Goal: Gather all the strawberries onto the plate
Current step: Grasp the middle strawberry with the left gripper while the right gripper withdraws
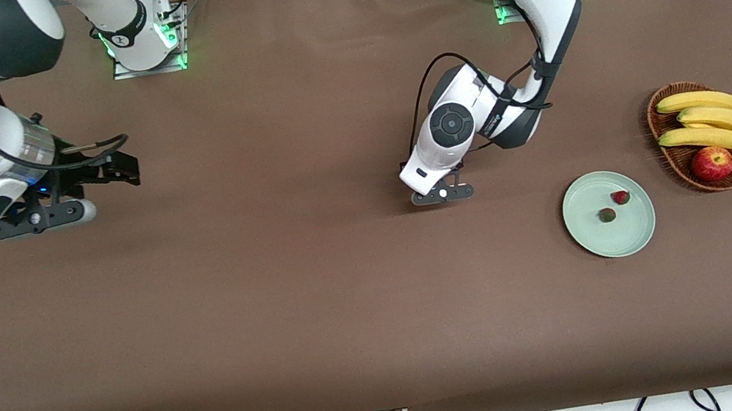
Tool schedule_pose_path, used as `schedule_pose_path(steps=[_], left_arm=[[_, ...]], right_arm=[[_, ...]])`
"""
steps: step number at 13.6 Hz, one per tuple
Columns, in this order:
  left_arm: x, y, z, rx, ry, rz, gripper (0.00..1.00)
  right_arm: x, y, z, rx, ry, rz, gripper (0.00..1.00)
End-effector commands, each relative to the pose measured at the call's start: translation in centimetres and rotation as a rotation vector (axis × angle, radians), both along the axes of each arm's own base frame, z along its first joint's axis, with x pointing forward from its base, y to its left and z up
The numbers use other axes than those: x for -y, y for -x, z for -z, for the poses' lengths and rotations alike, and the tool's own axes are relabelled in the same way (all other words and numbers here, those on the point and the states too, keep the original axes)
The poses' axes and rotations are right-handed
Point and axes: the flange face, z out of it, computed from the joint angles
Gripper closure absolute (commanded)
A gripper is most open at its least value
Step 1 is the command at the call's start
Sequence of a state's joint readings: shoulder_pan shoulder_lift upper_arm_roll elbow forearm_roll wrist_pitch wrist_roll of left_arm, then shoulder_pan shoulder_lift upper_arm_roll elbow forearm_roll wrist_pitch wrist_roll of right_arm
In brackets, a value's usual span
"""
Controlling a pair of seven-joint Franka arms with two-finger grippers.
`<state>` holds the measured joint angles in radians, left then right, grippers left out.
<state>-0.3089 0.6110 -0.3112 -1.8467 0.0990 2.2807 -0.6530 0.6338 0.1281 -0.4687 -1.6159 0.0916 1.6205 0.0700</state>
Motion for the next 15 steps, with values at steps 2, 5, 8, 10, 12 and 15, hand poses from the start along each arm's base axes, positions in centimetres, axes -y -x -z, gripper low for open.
schedule_pose_path(steps=[2, 5, 8, 10, 12, 15], left_arm=[[-6.8, -4.2, -6.6, -0.018, -0.089, 0.117, 1.0], [-13.7, -6.8, -8.3, -0.035, -0.083, 0.238, 1.0], [-20.9, -9.1, -8.6, -0.037, -0.097, 0.422, 1.0], [-23.9, -10.4, -7.5, -0.015, -0.046, 0.59, 1.0], [-27.3, -12.0, -6.1, 0.068, -0.001, 0.694, 1.0], [-31.2, -13.2, -2.0, 0.139, 0.056, 0.849, 1.0]], right_arm=[[2.6, 3.0, -2.7, 0.029, 0.017, -0.052, 0.01], [3.2, 4.0, -3.1, 0.042, 0.053, -0.067, 0.01], [3.5, 4.0, -3.5, 0.054, 0.062, -0.067, 0.01], [3.4, 3.5, -3.7, 0.06, 0.059, -0.065, 0.01], [3.3, 3.2, -4.3, 0.077, 0.061, -0.06, 0.0], [3.4, 2.8, -5.1, 0.092, 0.057, -0.047, 0.0]])
